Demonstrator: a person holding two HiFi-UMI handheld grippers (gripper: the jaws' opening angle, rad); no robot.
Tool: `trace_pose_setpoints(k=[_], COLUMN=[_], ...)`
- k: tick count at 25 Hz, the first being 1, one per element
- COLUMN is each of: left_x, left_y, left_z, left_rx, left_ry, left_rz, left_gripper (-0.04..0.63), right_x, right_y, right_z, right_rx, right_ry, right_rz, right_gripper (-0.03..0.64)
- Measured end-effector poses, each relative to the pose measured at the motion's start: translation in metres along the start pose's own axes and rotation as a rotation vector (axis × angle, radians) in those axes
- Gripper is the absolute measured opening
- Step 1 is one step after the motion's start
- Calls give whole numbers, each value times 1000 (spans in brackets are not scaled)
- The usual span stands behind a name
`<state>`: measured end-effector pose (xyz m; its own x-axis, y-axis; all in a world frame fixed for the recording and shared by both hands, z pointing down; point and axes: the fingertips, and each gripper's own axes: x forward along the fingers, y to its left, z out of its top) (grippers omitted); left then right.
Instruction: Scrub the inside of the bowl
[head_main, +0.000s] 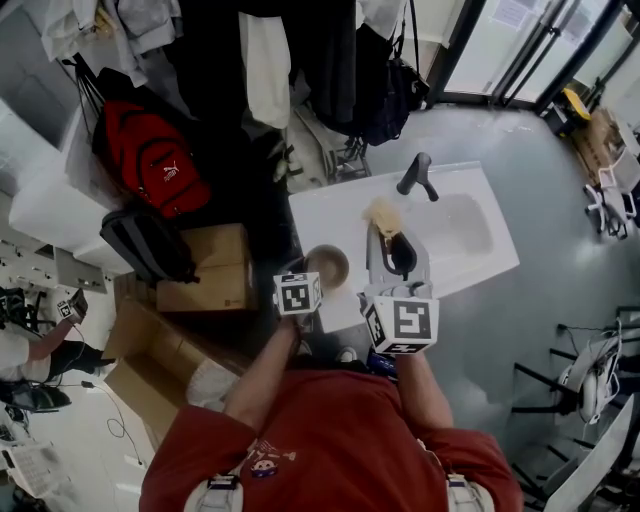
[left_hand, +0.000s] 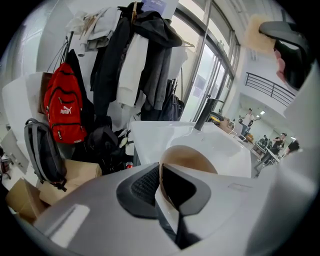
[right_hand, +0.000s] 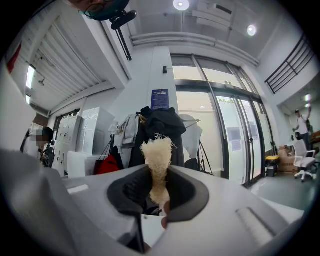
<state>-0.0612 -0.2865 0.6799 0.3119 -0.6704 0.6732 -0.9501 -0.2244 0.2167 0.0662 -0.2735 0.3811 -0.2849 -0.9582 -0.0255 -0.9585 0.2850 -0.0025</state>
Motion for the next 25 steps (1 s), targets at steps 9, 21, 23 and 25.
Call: trace_pose_setpoints(k=[9,21,23,25], left_x=[-16,-76,-88,-100], left_y=[-5,-28,-32,-36], left_z=[29,116,129,140], left_rx=[-2,-1,15,24], left_ry=[-88,-335,-379,-420], left_rz=[7,-36,-35,-38], left_gripper=[26,26,26,26], right_x=[-7,-14,-15,-16], right_y=[-5,-10,-11,-11], right_z=[3,8,9,9], right_rx=[-8,-3,0,2], right_ry=[-7,-21,-23,-27], right_rz=[-7,-13,-13,-12], right_gripper=[75,76,75,75])
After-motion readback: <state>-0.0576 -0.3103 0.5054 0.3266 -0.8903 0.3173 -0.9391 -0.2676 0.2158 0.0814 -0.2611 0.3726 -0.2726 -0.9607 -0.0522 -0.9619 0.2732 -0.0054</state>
